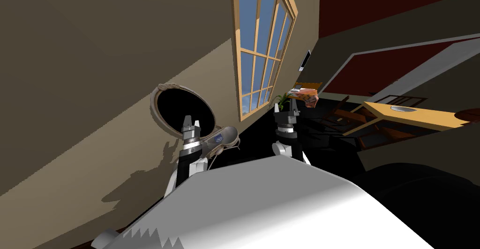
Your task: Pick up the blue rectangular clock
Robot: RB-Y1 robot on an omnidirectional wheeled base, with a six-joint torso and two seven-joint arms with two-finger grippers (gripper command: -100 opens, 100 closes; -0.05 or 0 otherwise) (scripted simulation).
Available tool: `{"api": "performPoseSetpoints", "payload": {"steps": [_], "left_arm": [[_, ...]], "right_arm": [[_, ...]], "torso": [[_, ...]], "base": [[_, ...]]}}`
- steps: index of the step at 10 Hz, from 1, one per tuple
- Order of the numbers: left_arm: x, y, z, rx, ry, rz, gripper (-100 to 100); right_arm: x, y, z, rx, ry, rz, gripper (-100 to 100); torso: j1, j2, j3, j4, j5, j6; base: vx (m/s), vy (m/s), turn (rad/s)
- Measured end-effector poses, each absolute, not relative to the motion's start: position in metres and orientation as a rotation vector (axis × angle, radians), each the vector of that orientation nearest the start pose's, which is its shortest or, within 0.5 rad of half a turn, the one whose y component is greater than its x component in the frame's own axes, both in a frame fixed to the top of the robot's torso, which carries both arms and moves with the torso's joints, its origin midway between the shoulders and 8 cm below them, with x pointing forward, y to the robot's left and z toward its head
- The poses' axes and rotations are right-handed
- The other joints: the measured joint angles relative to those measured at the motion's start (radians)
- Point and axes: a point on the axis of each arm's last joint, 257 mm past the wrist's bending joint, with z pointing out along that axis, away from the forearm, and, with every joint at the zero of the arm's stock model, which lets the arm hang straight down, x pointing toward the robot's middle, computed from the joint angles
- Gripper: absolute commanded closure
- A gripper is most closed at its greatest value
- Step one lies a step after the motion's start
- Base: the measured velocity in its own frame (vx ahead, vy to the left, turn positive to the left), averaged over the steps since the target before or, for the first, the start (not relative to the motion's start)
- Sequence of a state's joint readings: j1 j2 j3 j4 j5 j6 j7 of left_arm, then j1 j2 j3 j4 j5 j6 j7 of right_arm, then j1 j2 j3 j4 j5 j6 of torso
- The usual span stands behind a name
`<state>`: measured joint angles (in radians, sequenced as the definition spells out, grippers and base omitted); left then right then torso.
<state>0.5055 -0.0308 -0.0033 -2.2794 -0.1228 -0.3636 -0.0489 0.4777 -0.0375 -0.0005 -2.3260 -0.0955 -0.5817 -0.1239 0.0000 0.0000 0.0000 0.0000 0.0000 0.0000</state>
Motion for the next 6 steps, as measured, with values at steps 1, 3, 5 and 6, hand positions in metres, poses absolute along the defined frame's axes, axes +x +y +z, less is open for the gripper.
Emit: {"api": "performPoseSetpoints", "payload": {"steps": [1, 3, 5, 6], "left_arm": [[0.368, 0.273, -0.005, -0.688, 0.778, -1.148, -100], [0.374, 0.267, -0.006, -0.667, 0.81, -1.175, -100], [0.383, 0.26, -0.004, -0.659, 0.837, -1.216, -100], [0.39, 0.257, -0.005, -0.664, 0.848, -1.24, -100]], "right_arm": [[0.319, -0.28, 0.066, 0.609, 0.451, 1.521, 0], [0.319, -0.28, 0.066, 0.609, 0.451, 1.521, 0], [0.319, -0.28, 0.066, 0.609, 0.451, 1.521, 0], [0.319, -0.28, 0.066, 0.609, 0.451, 1.521, 0]], "torso": [[0.001, 0.0, 0.0, 0.0, 0.0, 0.0], [0.002, 0.002, 0.001, 0.0, 0.0, 0.0], [0.002, 0.002, 0.001, 0.0, 0.001, 0.0], [0.004, 0.002, 0.001, 0.0, 0.001, 0.0]], "base": [[-0.022, 0.021, -0.013], [-0.03, 0.025, -0.018], [-0.036, 0.043, -0.024], [-0.037, 0.07, -0.036]]}}
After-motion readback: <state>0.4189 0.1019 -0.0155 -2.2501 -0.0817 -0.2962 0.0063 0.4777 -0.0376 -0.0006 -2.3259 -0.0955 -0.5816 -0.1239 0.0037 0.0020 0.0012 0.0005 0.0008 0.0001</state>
